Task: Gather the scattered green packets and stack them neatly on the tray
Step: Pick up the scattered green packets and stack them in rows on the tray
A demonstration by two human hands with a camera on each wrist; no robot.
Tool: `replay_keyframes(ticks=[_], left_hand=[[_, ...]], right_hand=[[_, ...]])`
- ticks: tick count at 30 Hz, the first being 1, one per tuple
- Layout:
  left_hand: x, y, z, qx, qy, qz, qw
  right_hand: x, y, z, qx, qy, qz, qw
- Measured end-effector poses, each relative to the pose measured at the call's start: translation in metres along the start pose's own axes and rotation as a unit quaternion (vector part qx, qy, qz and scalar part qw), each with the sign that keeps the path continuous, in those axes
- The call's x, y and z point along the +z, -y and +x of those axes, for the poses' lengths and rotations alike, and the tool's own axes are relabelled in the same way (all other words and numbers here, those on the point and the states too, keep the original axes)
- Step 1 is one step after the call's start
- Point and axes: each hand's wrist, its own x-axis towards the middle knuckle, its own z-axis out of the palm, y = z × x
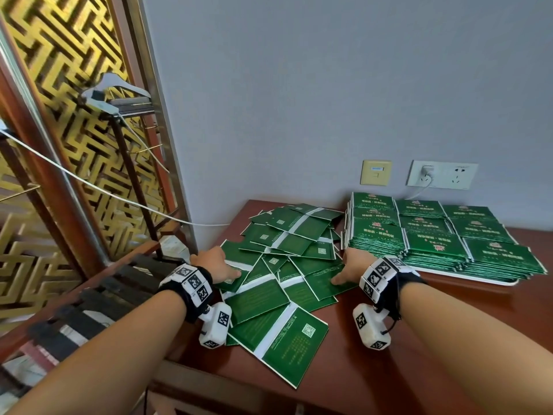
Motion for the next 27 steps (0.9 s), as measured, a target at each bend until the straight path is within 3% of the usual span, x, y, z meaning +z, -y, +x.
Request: replay_keyframes(ticks=[14, 22, 27], left_hand=[[-0.007, -0.001, 0.001, -0.022, 0.001, -0.081, 0.996], [-0.012, -0.001, -0.01, -0.018, 0.001, -0.117, 0.993], [-0.018, -0.004, -0.018, -0.015, 0.001, -0.118, 0.993]], right_hand=[[-0.004, -0.002, 0.002, 0.034, 0.047, 0.034, 0.998], [-0.009, -0.014, -0.005, 0.02, 0.045, 0.138, 0.989], [-0.015, -0.022, -0.007, 0.019, 0.088, 0.207, 0.974]])
